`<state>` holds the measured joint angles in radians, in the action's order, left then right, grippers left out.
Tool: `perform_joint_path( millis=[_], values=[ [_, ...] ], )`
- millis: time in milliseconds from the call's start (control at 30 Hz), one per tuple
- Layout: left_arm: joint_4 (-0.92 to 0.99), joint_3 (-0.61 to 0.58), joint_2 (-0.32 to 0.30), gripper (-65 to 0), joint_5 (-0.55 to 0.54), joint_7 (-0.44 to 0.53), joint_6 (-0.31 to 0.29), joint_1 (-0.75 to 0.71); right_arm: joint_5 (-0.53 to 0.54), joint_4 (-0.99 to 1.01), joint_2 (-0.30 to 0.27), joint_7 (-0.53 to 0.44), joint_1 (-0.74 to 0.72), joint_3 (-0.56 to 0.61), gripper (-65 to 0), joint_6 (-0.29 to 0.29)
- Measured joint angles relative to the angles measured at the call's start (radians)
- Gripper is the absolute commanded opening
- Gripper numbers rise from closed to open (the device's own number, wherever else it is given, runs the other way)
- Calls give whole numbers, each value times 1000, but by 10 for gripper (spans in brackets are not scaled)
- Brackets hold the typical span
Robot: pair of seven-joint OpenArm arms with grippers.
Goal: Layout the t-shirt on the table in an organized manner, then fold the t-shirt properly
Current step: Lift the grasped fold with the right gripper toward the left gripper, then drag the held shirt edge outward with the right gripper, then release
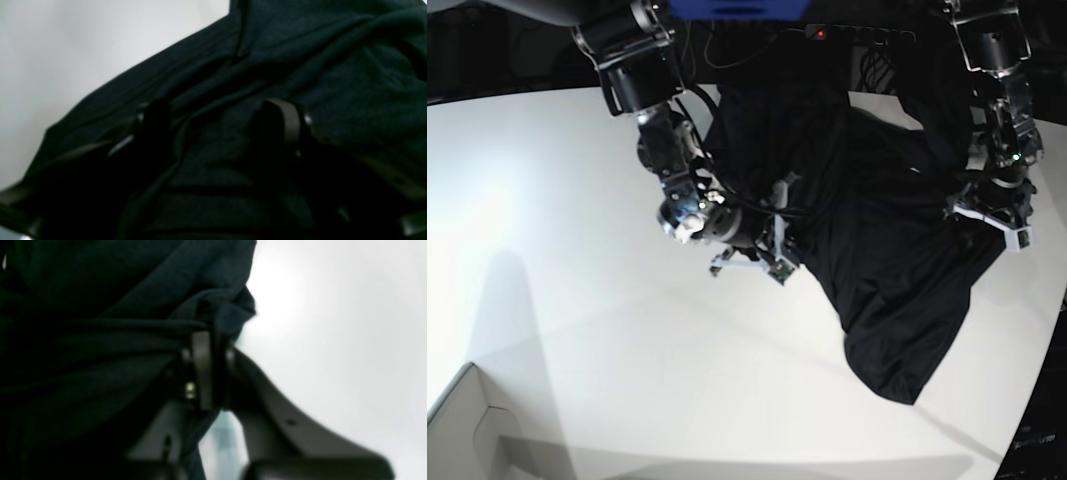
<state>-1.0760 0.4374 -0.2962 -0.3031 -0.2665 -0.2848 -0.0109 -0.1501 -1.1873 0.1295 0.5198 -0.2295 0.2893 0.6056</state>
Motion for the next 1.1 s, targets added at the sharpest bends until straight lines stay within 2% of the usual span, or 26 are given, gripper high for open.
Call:
perform_joint_path(
  millis=[467, 600, 733, 933, 1100],
  values=[
    [0, 5, -8, -233, -11, 43, -9, -47, -1, -362, -49, 13, 45, 0, -650, 0],
    [-4, 5, -9, -233, -14, 85, -8, -77, 3, -418, -50, 16, 30, -54, -650, 0],
    [-5, 6, -14, -233, -15, 159, -11, -125, 0, -425, -61, 19, -40, -84, -650, 0],
    [-6, 6, -13, -233, -15, 178, -10, -142, 1, -362, -85, 20, -161, -97, -650, 0],
    [-12, 7, -14, -233, -20, 202, -11, -172, -1, -259, -82, 20, -286, -166, -650, 8]
  ],
)
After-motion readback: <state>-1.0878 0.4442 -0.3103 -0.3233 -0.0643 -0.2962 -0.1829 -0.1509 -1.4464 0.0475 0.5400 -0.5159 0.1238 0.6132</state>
